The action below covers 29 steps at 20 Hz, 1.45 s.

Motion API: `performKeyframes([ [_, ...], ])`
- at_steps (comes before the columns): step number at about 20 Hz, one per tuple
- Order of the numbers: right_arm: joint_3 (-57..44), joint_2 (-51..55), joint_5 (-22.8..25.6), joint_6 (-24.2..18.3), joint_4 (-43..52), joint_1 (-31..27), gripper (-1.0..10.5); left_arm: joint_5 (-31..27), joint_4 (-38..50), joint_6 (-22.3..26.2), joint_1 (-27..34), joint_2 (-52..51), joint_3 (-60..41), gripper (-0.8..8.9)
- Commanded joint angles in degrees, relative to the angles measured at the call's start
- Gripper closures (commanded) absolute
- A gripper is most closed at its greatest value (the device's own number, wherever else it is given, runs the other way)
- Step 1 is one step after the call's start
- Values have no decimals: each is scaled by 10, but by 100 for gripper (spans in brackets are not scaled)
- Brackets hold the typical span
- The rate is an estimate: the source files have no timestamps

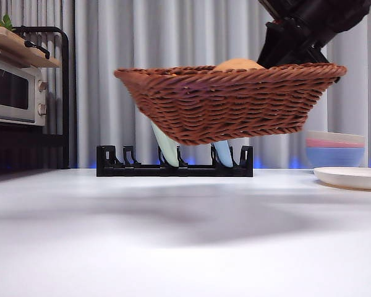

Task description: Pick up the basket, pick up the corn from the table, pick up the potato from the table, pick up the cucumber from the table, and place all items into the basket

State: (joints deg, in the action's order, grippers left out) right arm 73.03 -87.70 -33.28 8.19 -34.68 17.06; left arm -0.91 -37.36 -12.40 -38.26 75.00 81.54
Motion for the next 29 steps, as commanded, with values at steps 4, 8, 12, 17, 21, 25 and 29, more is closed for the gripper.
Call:
performKeyframes([
  [4, 3, -2, -9, 15, 7, 14, 959, -4, -8, 54, 27, 175, 66, 822],
  [8, 3, -2, -9, 21, 5, 14, 959, -6, -28, 67, 27, 217, 67, 810],
  [12, 3, -2, -9, 25, 1, 14, 959, -5, -21, 63, 27, 220, 67, 153],
  [17, 3, -2, 37, 50, 2, 14, 959, 18, -71, 36, 20, 205, 138, 154],
  [21, 3, -23, 65, 99, 32, 14, 959, 31, -93, 36, 1, 153, 236, 154],
  [25, 3, -82, 70, 185, 107, 18, 959, 43, -90, 36, -8, 85, 284, 154],
  [29, 3, -149, 79, 216, 108, 23, 959, 42, -97, 37, -8, 26, 284, 154],
])
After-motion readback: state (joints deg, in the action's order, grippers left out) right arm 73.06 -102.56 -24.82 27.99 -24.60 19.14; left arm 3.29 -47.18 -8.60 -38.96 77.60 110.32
